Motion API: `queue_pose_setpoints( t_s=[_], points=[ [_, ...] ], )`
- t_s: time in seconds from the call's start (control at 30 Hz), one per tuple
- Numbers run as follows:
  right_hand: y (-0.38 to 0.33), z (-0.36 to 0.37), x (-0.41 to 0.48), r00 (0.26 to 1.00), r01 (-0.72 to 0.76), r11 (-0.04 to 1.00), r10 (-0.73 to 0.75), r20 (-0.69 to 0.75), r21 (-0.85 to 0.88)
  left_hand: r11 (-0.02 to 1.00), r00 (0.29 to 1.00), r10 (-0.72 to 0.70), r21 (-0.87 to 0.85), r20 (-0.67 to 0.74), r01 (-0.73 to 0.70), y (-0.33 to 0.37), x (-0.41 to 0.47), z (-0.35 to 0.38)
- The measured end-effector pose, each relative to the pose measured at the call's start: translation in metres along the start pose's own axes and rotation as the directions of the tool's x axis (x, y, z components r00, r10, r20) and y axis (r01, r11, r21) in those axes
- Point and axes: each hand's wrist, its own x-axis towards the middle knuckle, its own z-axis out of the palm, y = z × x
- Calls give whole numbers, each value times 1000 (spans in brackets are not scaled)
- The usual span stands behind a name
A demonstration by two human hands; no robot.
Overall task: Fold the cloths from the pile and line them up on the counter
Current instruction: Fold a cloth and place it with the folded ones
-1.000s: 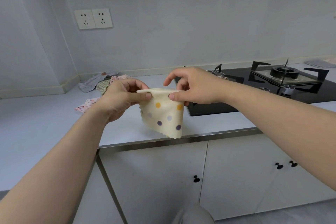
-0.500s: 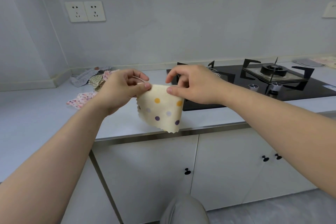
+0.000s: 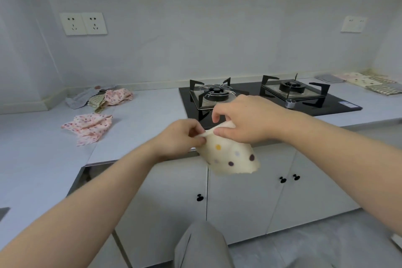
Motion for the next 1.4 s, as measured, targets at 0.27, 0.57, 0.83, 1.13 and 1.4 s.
queue_pose_setpoints(
  t_s=[0.27,0.57,0.83,1.13,1.4],
  points=[
    [24,-11,-41,999,-39,986,34,36,163,872,995,-101,-482,-5,86,21,8,60],
    [70,9,-107,902,-237,807,390,-186,541,451,950,-308,-869,62,203,66,32,123],
    [132,84,-147,479,-336,-128,830,286,933,720,925,-304,-691,-228,67,121,83,218],
    [229,148,-142,201,-328,-11,976,81,945,892,936,-101,-448,-337,-65,137,190,298],
    [324,121,-139,65,-598,19,998,25,801,988,962,-24,-152,-272,-19,203,283,314]
  ],
)
